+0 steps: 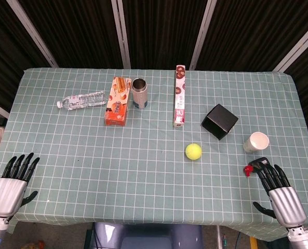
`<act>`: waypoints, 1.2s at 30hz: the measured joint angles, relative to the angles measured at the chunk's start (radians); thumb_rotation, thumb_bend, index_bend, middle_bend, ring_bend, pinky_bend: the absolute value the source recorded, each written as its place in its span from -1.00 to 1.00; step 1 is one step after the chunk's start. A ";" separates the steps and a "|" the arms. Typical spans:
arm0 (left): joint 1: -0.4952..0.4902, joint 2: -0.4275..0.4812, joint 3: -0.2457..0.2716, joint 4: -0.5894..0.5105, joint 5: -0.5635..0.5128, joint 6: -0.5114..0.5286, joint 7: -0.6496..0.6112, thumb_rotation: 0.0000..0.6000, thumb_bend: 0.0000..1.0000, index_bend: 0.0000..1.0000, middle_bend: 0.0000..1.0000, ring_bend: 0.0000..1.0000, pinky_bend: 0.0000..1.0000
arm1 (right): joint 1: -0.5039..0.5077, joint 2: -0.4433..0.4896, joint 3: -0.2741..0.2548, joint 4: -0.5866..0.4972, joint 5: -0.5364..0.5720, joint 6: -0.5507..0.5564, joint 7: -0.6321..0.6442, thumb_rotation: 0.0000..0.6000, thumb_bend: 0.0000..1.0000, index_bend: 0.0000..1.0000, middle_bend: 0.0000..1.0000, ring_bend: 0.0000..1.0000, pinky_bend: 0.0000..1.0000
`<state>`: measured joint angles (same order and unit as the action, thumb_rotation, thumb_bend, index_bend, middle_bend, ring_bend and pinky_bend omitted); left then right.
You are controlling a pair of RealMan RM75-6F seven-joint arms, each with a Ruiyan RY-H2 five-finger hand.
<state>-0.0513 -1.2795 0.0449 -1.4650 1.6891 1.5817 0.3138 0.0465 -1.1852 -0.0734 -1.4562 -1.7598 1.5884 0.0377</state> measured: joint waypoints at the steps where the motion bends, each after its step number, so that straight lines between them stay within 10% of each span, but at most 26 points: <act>1: 0.000 -0.002 -0.001 0.003 0.000 0.000 -0.002 1.00 -0.82 -1.00 -1.00 -1.00 -0.85 | 0.001 -0.001 0.000 0.000 -0.001 -0.002 -0.003 1.00 -0.66 -1.00 -1.00 -1.00 -1.00; 6: -0.003 -0.010 -0.008 0.007 0.004 0.007 -0.007 1.00 -0.83 -1.00 -1.00 -1.00 -0.85 | 0.009 -0.007 0.001 0.003 -0.004 -0.012 0.000 1.00 -0.64 -1.00 -1.00 -1.00 -0.92; 16: -0.003 -0.010 -0.008 0.005 0.017 0.016 -0.005 1.00 -0.82 -1.00 -1.00 -1.00 -0.85 | 0.034 -0.037 -0.007 -0.017 -0.017 -0.013 0.250 1.00 0.14 -0.43 -0.42 -0.36 0.36; 36: -0.018 -0.012 -0.031 -0.005 -0.048 -0.042 0.025 1.00 -0.82 -1.00 -1.00 -1.00 -0.85 | 0.373 -0.085 -0.029 -0.235 0.149 -0.601 1.118 1.00 0.28 -0.41 -0.37 -0.37 0.26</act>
<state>-0.0693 -1.2910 0.0142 -1.4699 1.6410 1.5398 0.3387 0.4196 -1.2706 -0.1027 -1.6917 -1.6112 0.9872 1.1554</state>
